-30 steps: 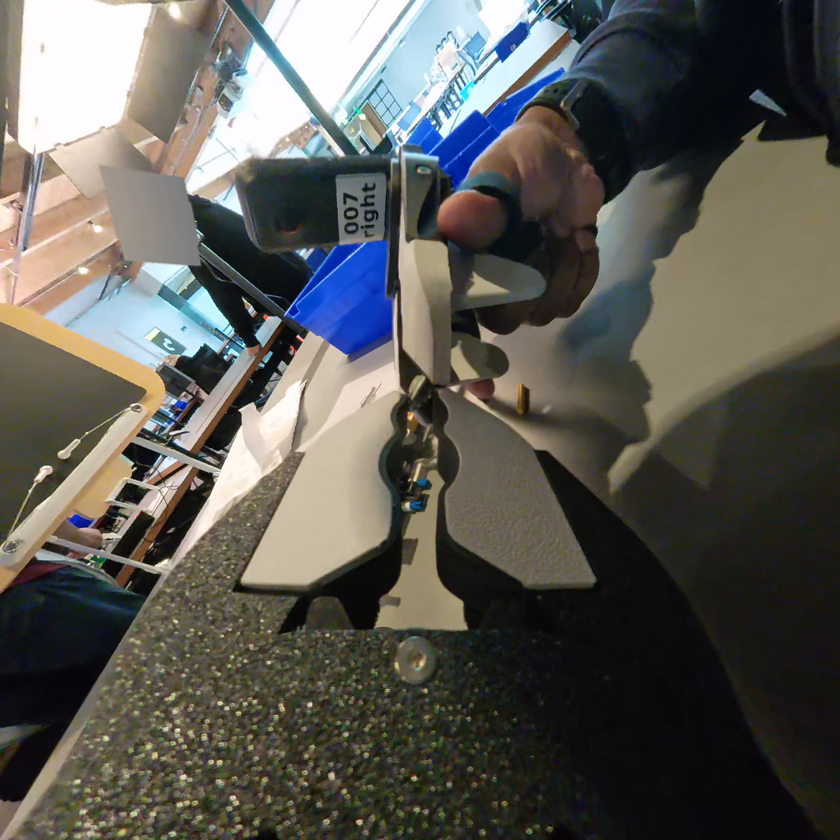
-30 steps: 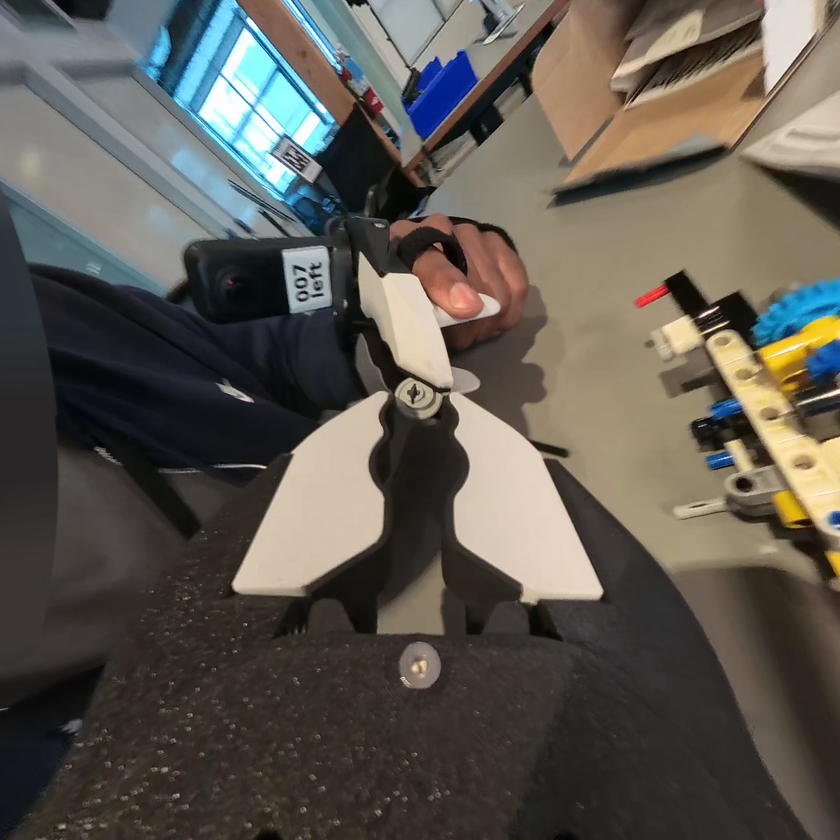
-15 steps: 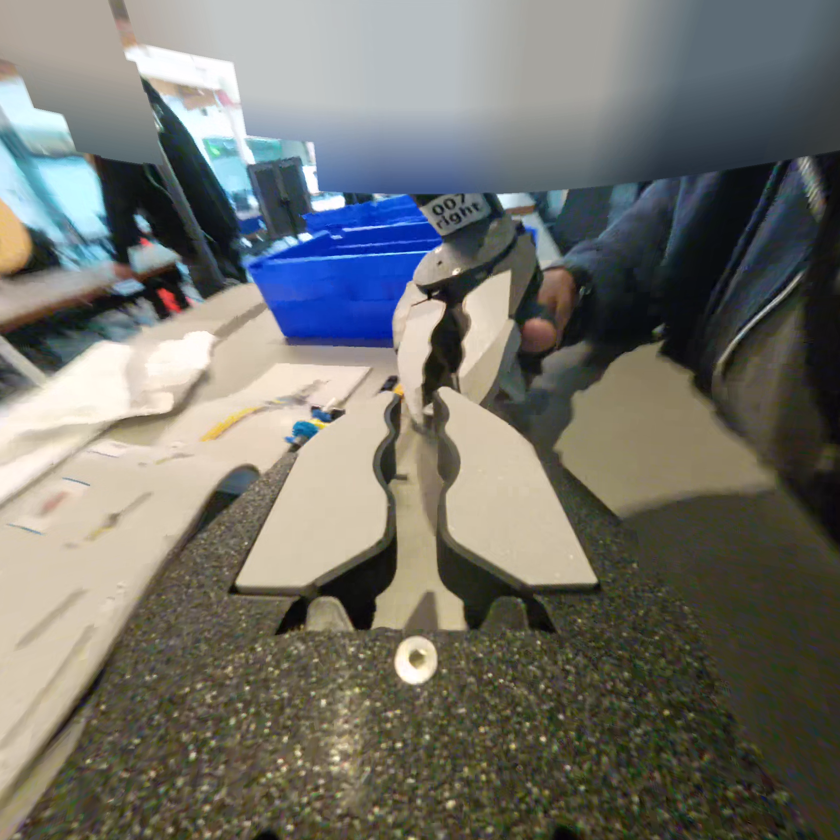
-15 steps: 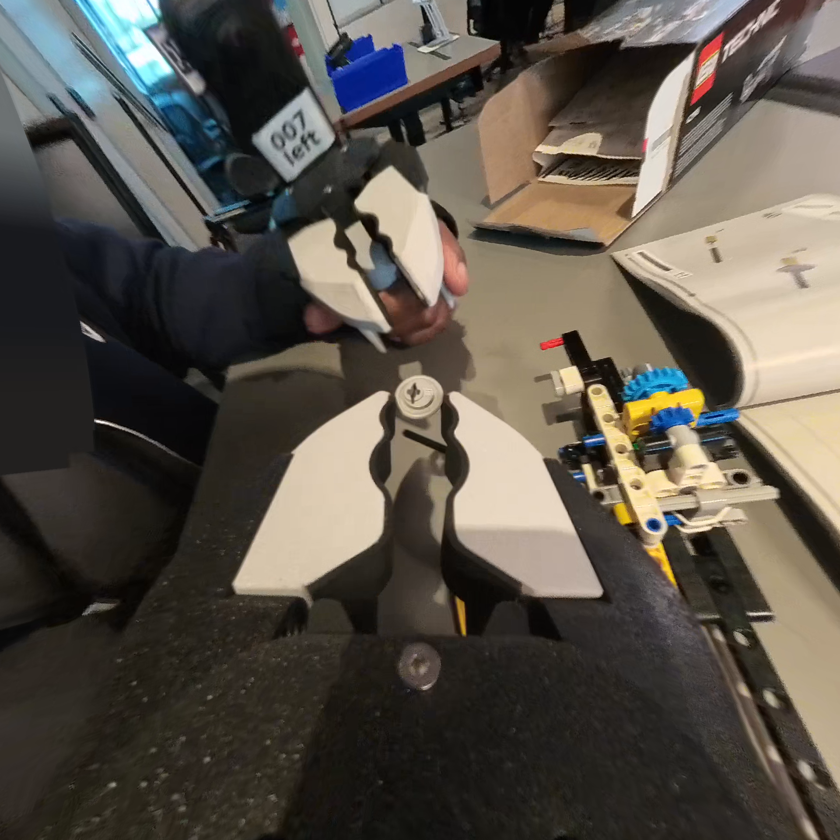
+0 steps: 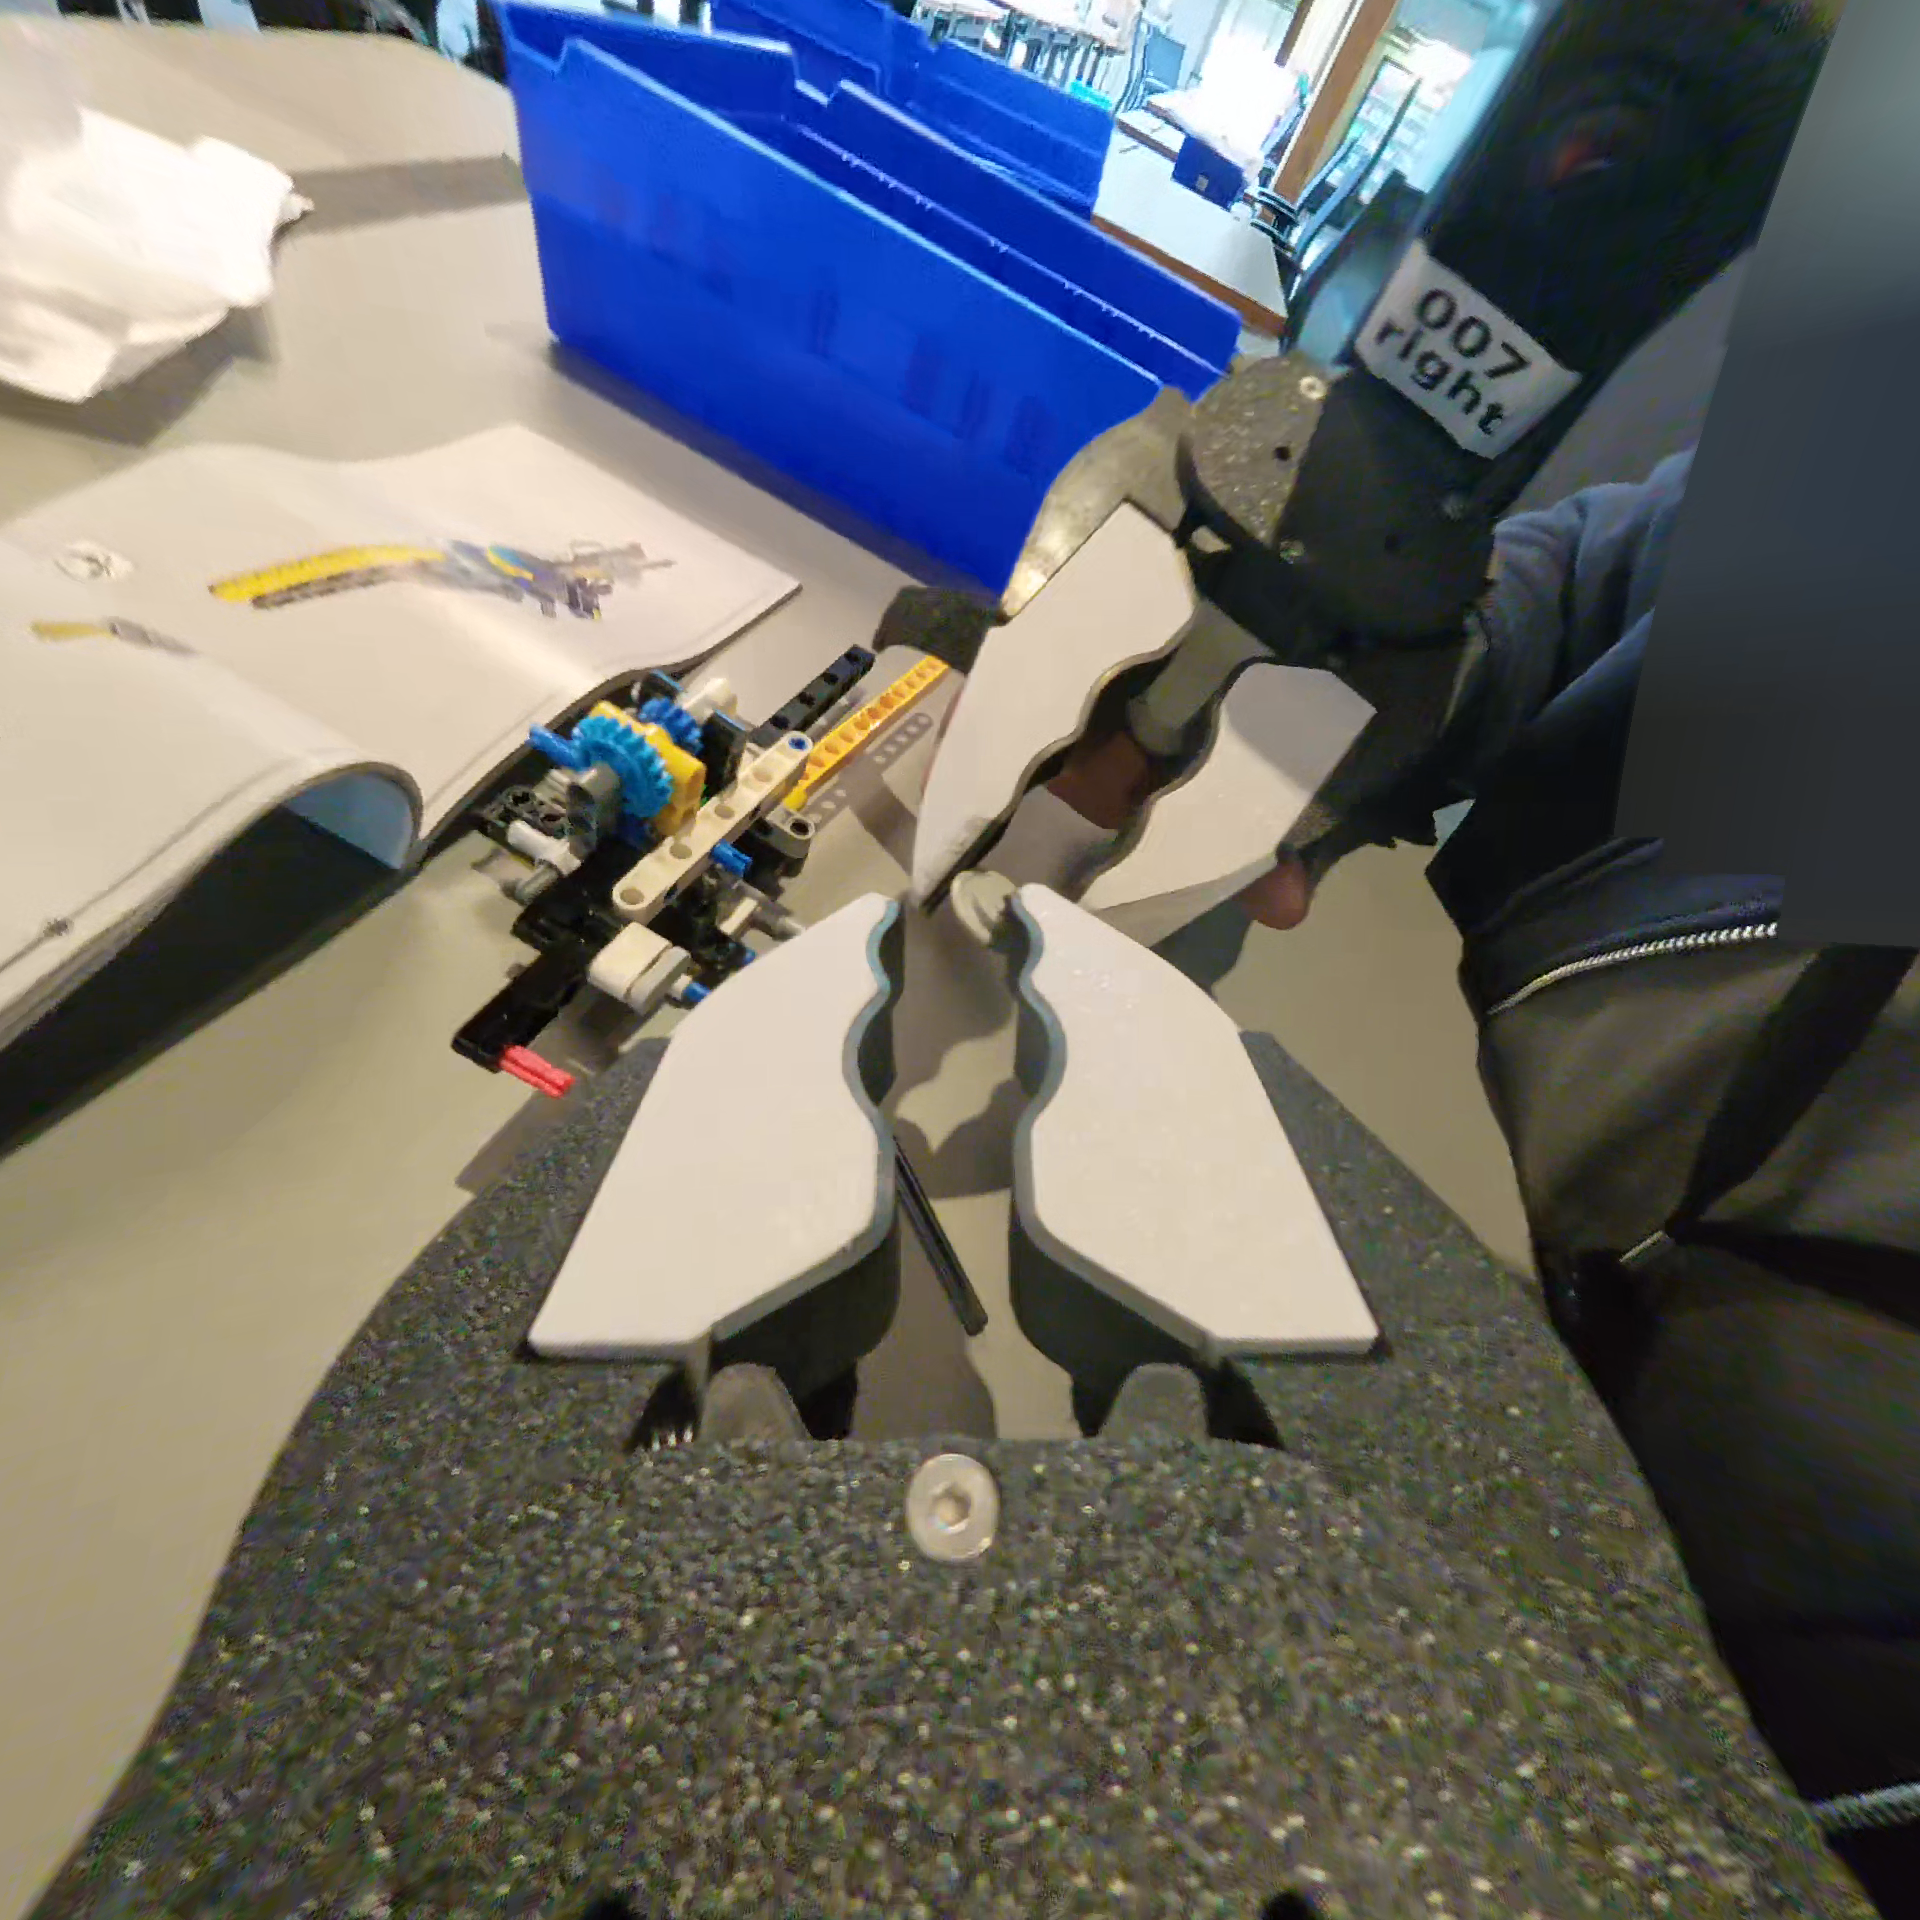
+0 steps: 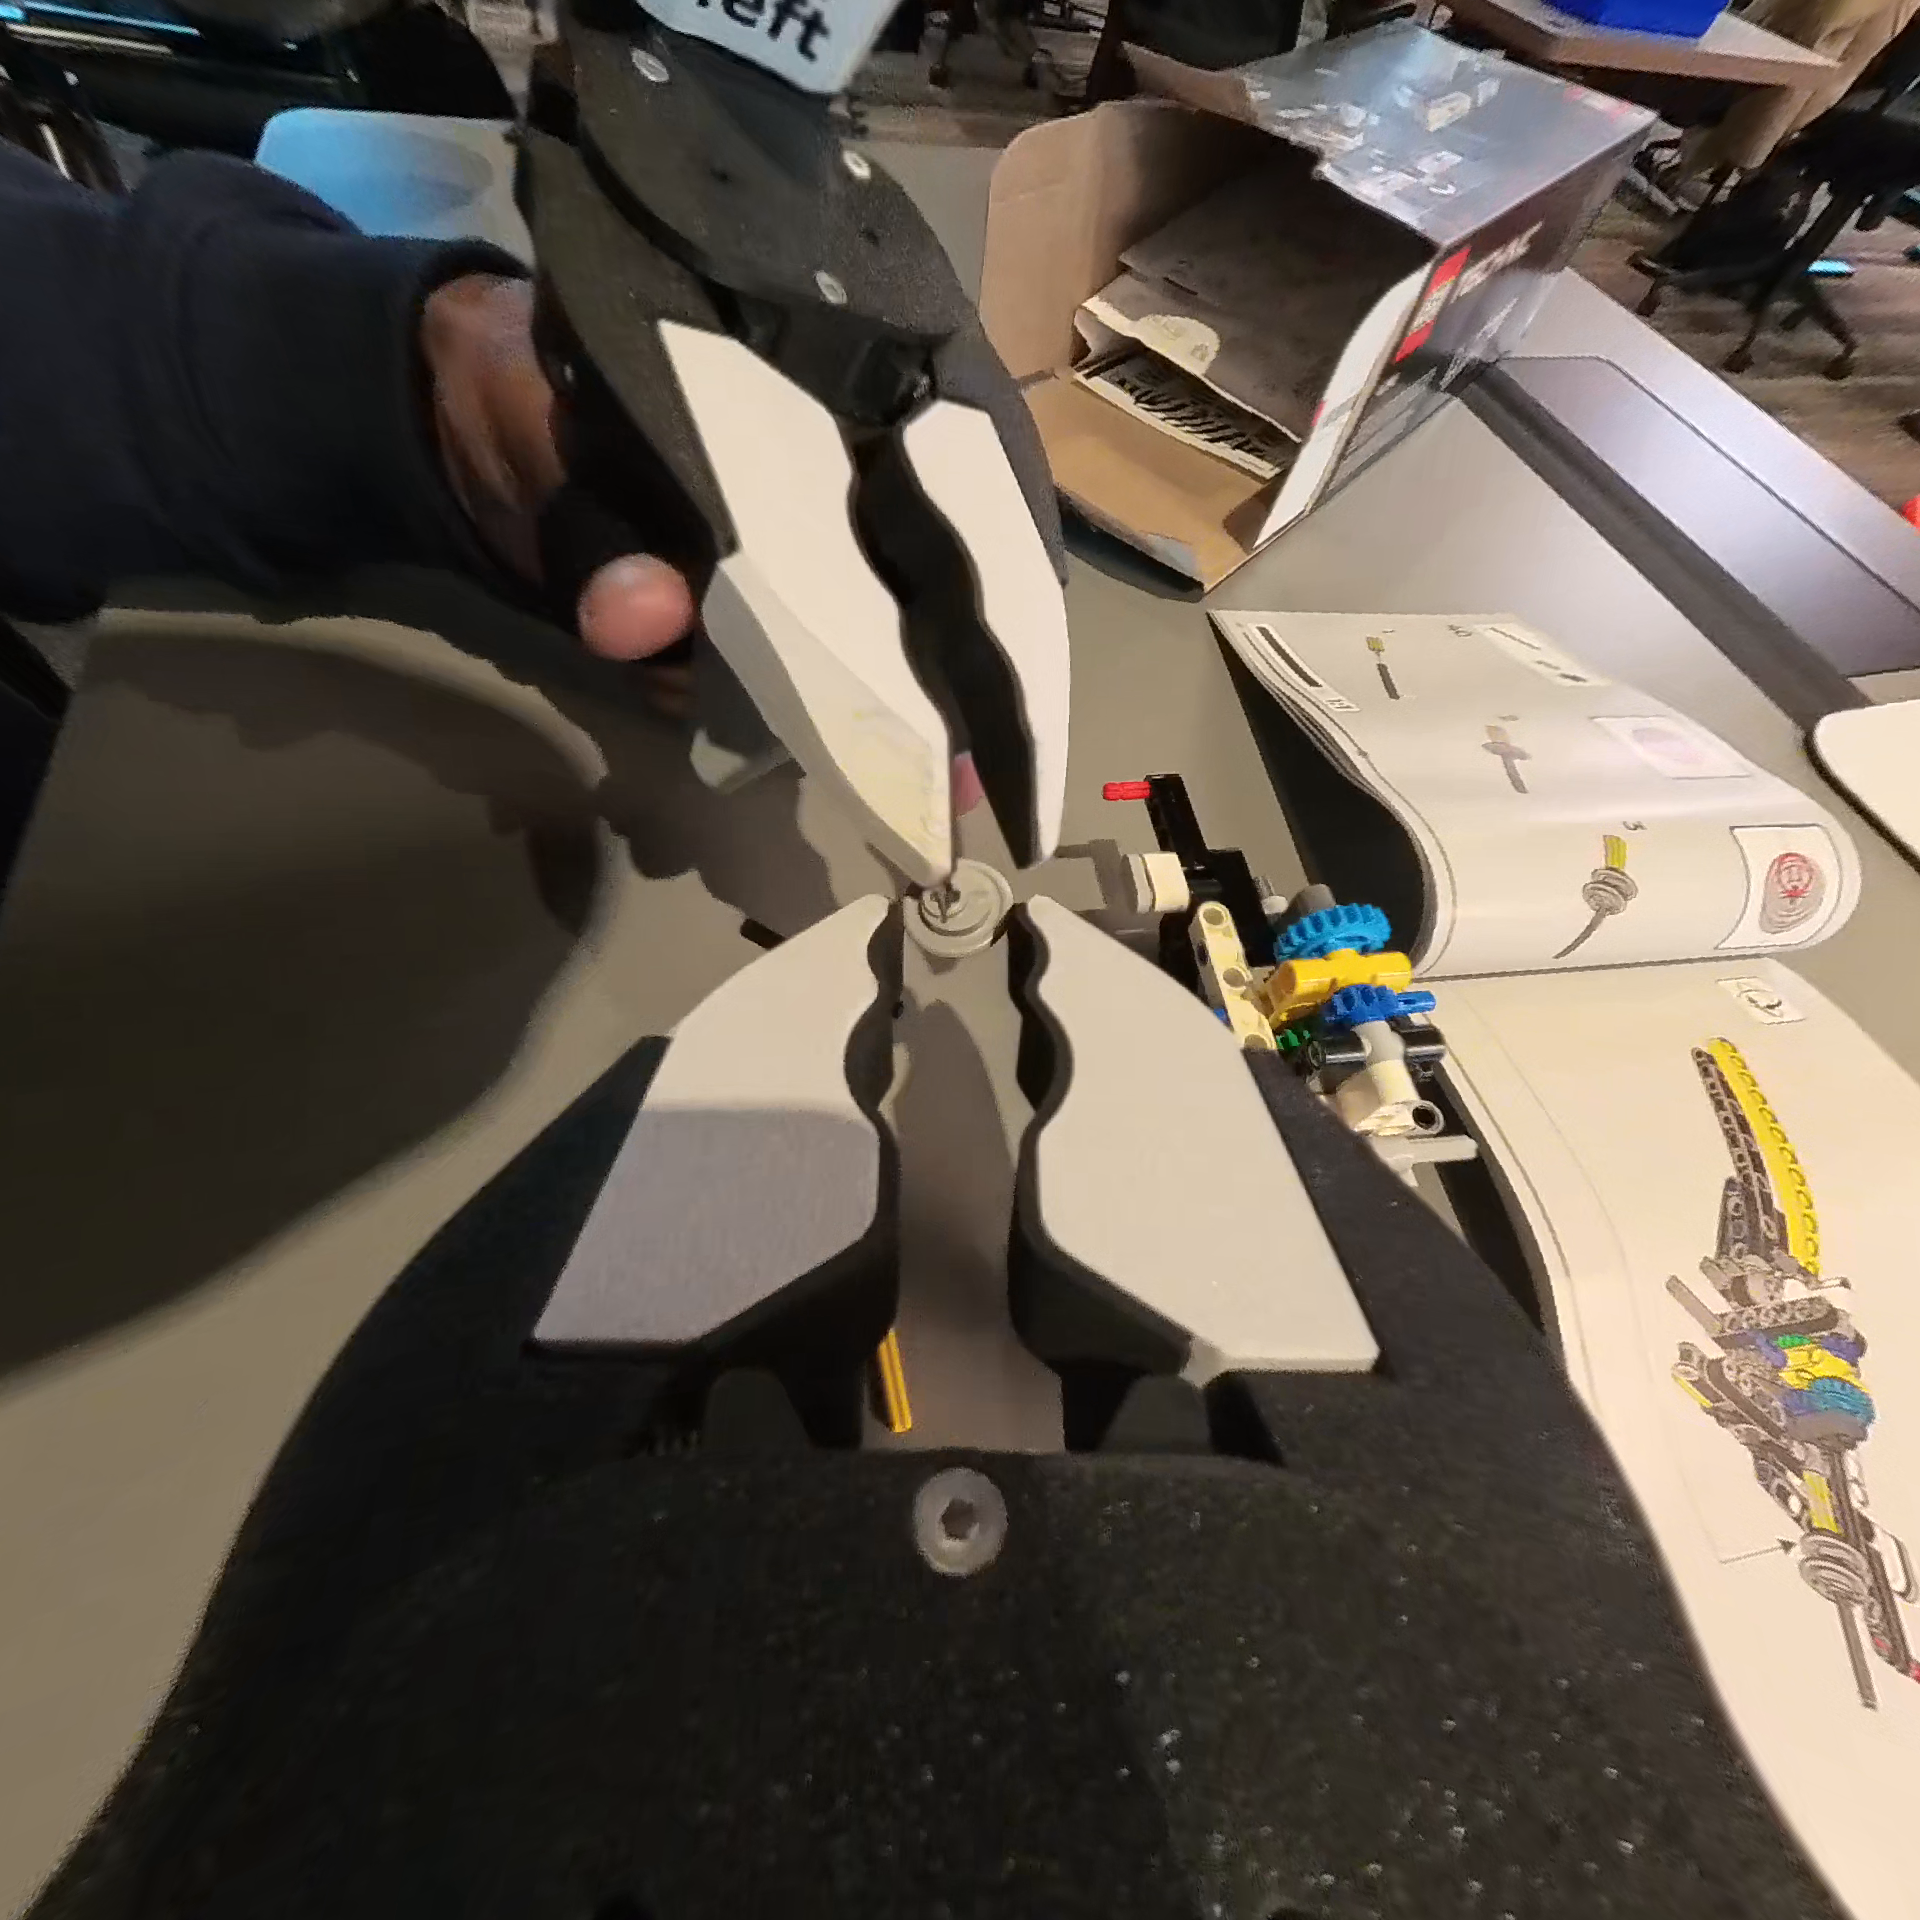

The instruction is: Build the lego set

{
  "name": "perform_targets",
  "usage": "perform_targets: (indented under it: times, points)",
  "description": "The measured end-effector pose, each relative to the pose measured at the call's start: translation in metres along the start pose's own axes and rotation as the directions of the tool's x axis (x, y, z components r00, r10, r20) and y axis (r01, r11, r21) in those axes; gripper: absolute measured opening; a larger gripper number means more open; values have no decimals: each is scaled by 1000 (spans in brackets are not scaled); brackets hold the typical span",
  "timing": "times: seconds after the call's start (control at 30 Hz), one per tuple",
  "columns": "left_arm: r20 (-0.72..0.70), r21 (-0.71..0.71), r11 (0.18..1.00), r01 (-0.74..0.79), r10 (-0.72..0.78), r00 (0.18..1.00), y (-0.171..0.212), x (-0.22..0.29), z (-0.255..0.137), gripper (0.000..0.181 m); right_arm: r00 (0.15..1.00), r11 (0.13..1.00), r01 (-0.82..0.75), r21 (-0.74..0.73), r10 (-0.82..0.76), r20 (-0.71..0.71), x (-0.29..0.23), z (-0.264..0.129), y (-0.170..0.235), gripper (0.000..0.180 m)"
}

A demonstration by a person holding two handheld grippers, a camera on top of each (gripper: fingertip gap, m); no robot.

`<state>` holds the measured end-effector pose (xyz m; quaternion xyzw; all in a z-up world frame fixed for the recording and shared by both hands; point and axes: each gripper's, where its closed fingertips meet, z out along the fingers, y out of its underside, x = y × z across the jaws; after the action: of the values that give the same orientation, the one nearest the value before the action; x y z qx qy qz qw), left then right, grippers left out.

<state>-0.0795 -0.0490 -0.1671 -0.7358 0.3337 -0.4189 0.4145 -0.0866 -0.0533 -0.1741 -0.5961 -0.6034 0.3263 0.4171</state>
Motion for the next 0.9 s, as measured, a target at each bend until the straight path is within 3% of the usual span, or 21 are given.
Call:
perform_targets:
  times: [0.3, 0.6, 0.9]
  points:
    - [-90, -23, 973, 230, -232, 969, 4, 0, 2, 17, 984, 989, 131, -64, -138, -109, 6, 4, 6, 19]
    - [105, -68, 980, 187, -179, 978, 10, -13, 12, 21, 941, 958, 205, -200, -249, -229, 20, 7, 19, 19]
    - [136, -48, 967, 251, -243, 961, 8, -18, 11, 29, 894, 920, 300, -253, -364, -262, 20, 7, 20, 19]
